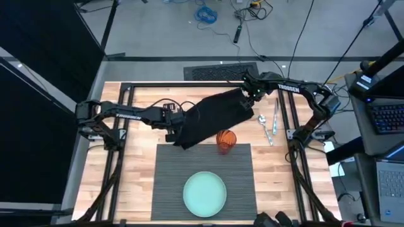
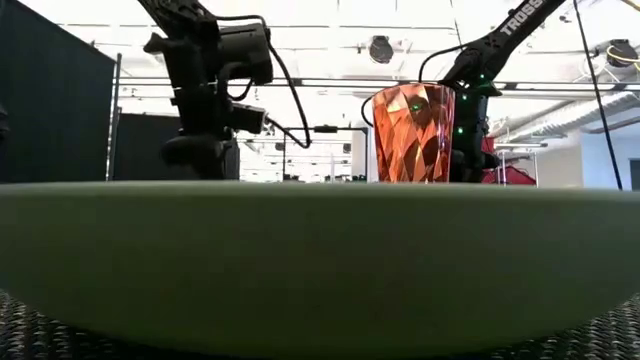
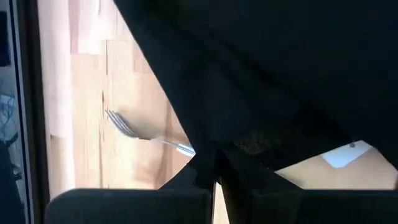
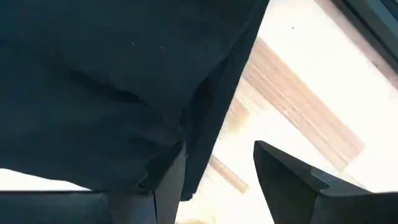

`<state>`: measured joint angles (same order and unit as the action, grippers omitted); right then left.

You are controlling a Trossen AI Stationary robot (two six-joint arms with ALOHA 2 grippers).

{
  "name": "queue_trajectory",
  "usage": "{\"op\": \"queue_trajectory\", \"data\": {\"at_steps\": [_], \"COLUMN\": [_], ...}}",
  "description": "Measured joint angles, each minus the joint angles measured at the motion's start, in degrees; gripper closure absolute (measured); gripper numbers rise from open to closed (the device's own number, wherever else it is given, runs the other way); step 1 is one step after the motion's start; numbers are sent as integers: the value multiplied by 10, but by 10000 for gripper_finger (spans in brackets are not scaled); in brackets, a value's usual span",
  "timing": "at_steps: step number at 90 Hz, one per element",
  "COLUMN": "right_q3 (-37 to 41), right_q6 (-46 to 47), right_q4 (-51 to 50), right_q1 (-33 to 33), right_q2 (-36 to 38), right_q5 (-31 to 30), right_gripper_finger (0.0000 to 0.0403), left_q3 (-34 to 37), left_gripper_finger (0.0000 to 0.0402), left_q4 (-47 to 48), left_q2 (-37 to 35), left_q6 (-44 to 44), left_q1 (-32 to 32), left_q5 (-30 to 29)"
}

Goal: Set table place
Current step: Fold the black napkin

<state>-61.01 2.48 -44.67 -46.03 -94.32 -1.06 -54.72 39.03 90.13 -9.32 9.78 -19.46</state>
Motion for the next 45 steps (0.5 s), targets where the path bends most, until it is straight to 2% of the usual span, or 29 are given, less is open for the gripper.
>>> {"op": "queue_trajectory", "data": {"at_steps": [12, 24, 28, 34, 45], "right_q3": [-4, -32, -42, -54, -59], "right_q6": [-3, -13, -12, 0, 17], "right_q4": [6, -12, -15, -13, -15], "right_q1": [0, -2, -2, -2, 8], "right_q2": [0, 0, 0, 0, 0], "right_q5": [20, -45, -47, 6, 162], "right_gripper_finger": [227, 227, 227, 227, 227], "left_q3": [0, 0, 0, 0, 0], "left_gripper_finger": [401, 401, 401, 401, 401], "left_q4": [-2, -5, -5, -5, -6], "left_q2": [0, 0, 0, 0, 0], "left_q6": [0, -4, -5, -5, -3], "left_q1": [0, 0, 0, 0, 0], "left_q5": [10, 12, 12, 16, 16]}}
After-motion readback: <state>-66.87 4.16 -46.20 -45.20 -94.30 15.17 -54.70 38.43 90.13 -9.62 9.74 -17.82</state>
